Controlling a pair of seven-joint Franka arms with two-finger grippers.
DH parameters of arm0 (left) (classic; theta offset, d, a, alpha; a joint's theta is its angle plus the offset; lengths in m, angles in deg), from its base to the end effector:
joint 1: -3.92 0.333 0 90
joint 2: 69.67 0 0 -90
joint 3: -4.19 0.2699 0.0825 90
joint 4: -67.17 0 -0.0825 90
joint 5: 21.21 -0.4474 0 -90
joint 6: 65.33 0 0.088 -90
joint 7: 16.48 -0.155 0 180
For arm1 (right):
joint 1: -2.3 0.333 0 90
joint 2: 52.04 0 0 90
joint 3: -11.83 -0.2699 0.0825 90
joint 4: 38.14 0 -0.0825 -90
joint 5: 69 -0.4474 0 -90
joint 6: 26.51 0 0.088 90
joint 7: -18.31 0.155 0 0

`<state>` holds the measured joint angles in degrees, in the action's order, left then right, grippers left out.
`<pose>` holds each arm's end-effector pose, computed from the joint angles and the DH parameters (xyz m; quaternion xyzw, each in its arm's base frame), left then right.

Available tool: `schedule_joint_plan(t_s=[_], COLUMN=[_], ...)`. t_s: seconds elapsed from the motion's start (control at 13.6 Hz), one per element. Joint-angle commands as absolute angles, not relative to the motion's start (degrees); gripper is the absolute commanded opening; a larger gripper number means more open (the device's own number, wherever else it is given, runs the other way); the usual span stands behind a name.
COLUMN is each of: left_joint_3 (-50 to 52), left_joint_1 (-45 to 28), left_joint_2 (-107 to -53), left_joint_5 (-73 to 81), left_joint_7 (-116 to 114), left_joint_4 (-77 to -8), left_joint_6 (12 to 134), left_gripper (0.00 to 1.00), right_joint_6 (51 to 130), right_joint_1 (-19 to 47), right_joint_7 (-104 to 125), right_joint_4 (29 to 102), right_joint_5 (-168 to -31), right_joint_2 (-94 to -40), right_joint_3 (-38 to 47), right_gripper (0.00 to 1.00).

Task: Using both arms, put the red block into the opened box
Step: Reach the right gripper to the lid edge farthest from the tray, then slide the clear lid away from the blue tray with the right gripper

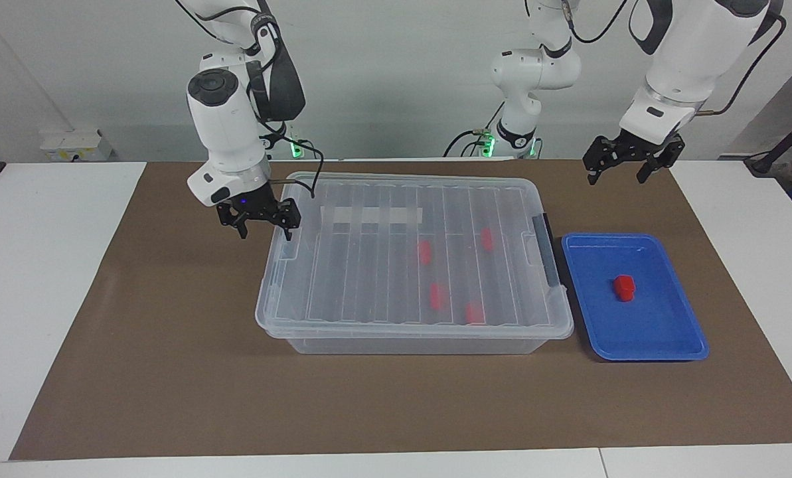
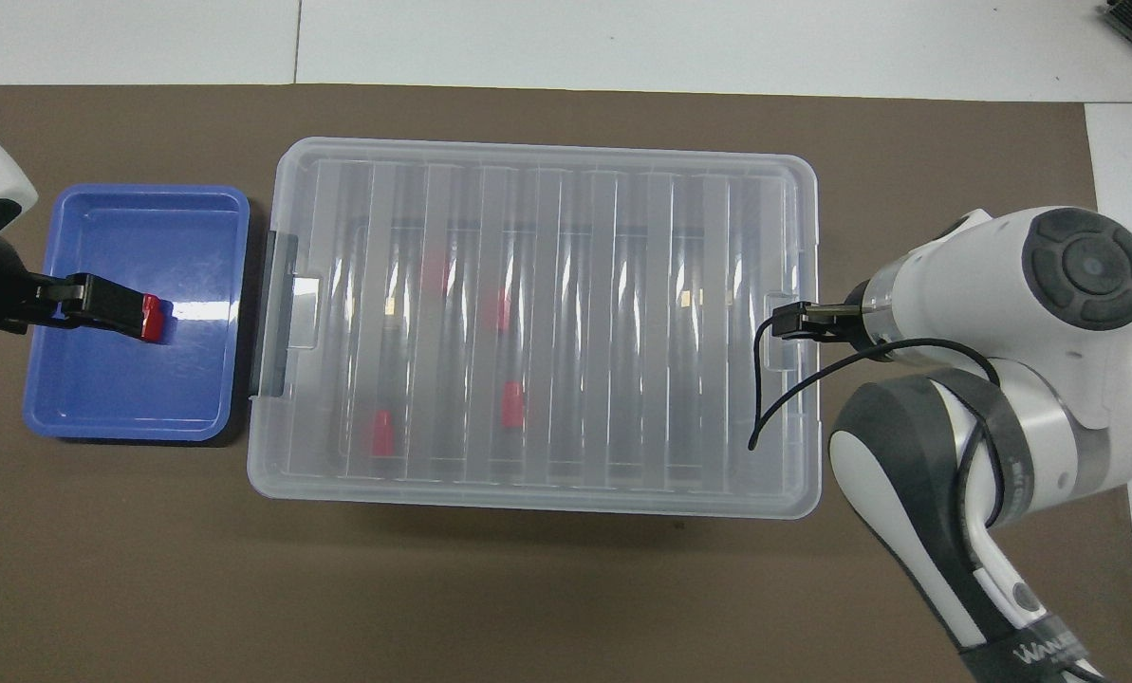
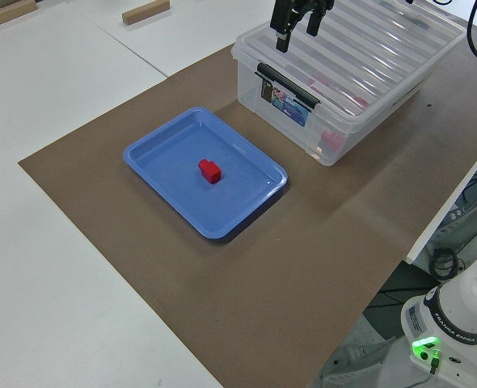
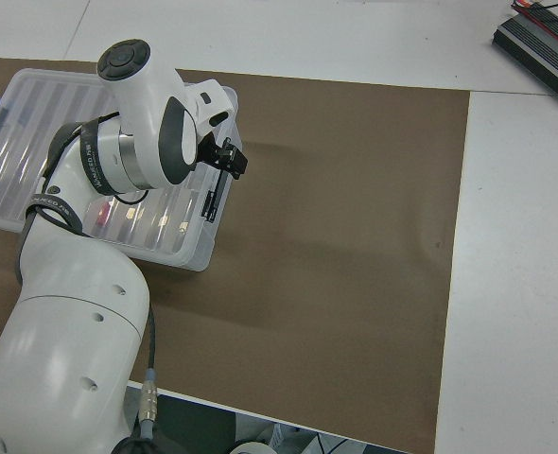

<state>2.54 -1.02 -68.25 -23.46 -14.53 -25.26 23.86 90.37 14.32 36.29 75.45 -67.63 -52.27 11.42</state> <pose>0.6043 -0.0638 0.5219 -0.9989 0.0405 0.0144 0.0211 0.6083 0.1317 0.3473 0.9986 -0.0433 0.0286 0.0034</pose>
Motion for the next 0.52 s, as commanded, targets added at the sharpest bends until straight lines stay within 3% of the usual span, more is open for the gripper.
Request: schedule_joint_plan(t_s=[0.0,0.44], left_joint_3=[2.70,2.70], left_joint_1=[-1.00,-1.00], left_joint_2=[-66.95,-66.95], left_joint_5=[-23.85,-23.85], left_joint_7=[-14.29,-14.29], left_joint_4=[-26.35,-26.35], left_joint_6=[24.23,24.23], left_gripper=[1.00,1.00], right_joint_6=[91.70,90.83], right_joint_1=[13.46,8.46], right_joint_7=[32.91,24.83], right_joint_4=[80.67,81.30], right_joint_5=[-68.03,-67.85], right_joint_2=[-48.97,-48.53], right_joint_3=[11.47,11.56], right_gripper=[1.00,1.00])
